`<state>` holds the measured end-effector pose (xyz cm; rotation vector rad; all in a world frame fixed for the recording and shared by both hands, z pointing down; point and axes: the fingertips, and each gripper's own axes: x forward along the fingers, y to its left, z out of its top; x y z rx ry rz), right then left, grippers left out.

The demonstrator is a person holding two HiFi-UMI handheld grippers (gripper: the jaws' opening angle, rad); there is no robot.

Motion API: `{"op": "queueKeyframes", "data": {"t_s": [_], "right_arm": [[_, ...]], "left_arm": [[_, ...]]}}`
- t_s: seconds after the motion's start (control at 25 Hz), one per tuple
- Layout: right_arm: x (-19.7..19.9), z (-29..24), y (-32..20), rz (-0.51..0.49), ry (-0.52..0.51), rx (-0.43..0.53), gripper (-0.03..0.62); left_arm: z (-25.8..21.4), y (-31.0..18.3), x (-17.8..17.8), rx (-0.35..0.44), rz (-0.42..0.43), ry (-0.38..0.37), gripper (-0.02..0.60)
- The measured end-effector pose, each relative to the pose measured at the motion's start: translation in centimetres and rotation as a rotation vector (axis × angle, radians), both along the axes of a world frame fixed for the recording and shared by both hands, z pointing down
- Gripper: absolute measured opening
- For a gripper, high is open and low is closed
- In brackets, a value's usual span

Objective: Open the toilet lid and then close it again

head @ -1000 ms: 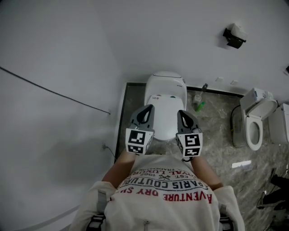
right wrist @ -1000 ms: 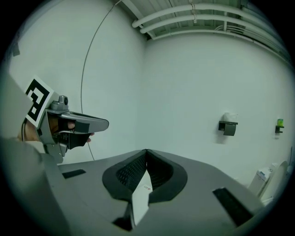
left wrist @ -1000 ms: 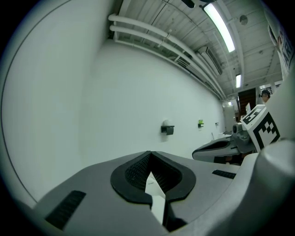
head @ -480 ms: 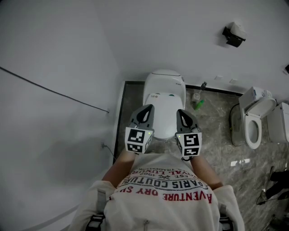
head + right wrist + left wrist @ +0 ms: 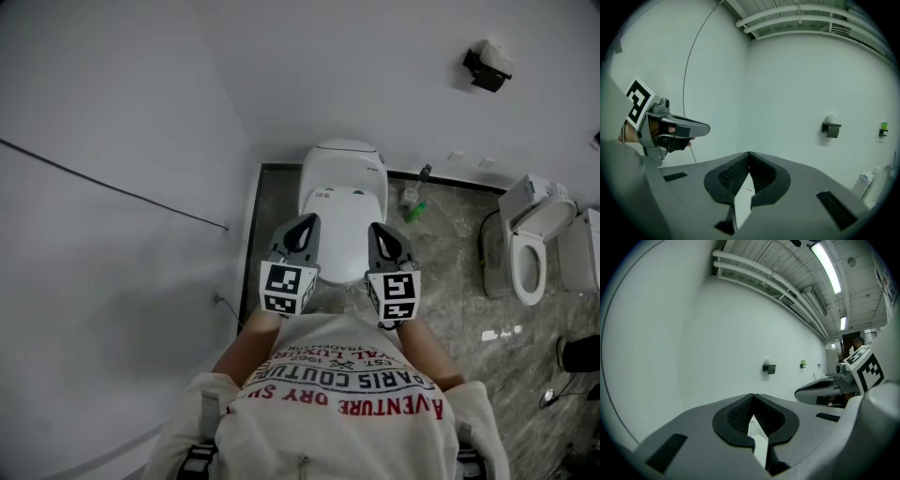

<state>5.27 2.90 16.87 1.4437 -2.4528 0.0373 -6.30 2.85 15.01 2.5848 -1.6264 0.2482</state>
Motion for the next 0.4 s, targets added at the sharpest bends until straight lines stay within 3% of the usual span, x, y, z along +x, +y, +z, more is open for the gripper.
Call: {"op": "queueKeyframes", "data": {"t_s": [0.4], "right_arm": [[1.4,0.1,-0.3,0.020,0.004,-0.002,0.014]], "left_arm": [[0.3,-0.2,0.3,-0.009,-0.018,0.002,0.007]]}}
